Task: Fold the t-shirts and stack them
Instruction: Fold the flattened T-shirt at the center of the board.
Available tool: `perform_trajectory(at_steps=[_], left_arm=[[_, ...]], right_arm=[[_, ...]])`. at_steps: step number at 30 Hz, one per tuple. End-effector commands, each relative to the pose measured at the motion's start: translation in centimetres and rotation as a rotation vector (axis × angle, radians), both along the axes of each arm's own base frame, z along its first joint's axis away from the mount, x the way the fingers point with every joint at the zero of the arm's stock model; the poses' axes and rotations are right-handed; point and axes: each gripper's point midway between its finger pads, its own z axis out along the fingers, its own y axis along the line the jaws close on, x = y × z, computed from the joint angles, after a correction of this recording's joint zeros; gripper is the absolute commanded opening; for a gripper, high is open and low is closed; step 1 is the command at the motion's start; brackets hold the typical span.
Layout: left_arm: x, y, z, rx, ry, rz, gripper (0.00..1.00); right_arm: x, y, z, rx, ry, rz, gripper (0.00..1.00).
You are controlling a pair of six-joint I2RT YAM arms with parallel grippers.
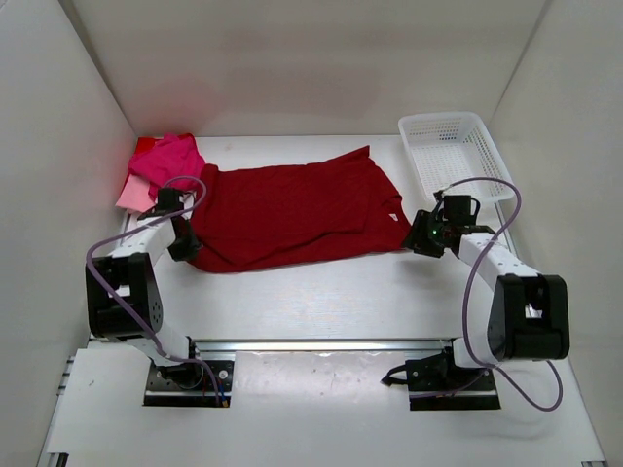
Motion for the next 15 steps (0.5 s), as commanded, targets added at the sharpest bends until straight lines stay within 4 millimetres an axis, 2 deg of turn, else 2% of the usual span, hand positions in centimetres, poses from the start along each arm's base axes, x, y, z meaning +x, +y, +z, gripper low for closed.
perform_trajectory(at_steps=[1, 5, 6, 7, 8, 9, 10, 13, 15], left_arm=[[-1.5, 0.2, 1.4, -0.028, -0.016, 0.046, 0.00], [-2.6, 0.3, 1.2, -0.057, -0.005, 0.088, 0.00], [-3.1, 0.3, 1.0, -0.058, 0.004, 0.089, 0.00], [-3.3, 0.5, 1.0, -0.063, 0.003, 0.109, 0.00], [-3.4, 0.7, 0.9, -0.080, 0.001, 0.134, 0.00], [-3.6, 0.5, 0.6, -0.088, 0.005, 0.134, 0.00], [-3.7, 0.2, 0.5, -0.110, 0.003, 0.139, 0.00], [-3.7, -0.3, 0.3, -0.134, 0.004, 0.147, 0.00], [-3.2, -0.3, 0.5, -0.128, -0.010, 0.136, 0.00]], right_arm=[[2.3, -0.2, 0.0, 0.016, -0.048, -0.057, 0.42], [3.0, -0.2, -1.6, 0.067, -0.023, -0.156, 0.43], [3.4, -0.1, -1.5, 0.082, -0.037, -0.167, 0.44], [3.0, 0.0, -2.2, 0.102, -0.012, -0.194, 0.43], [3.4, -0.7, -2.3, 0.132, -0.022, -0.243, 0.44], [3.8, -0.7, -2.1, 0.151, -0.042, -0.257, 0.44], [3.2, -0.8, -2.9, 0.179, -0.001, -0.290, 0.45], [3.8, -1.0, -3.4, 0.227, -0.022, -0.348, 0.44], [3.2, -1.1, -4.2, 0.253, 0.002, -0.391, 0.43]])
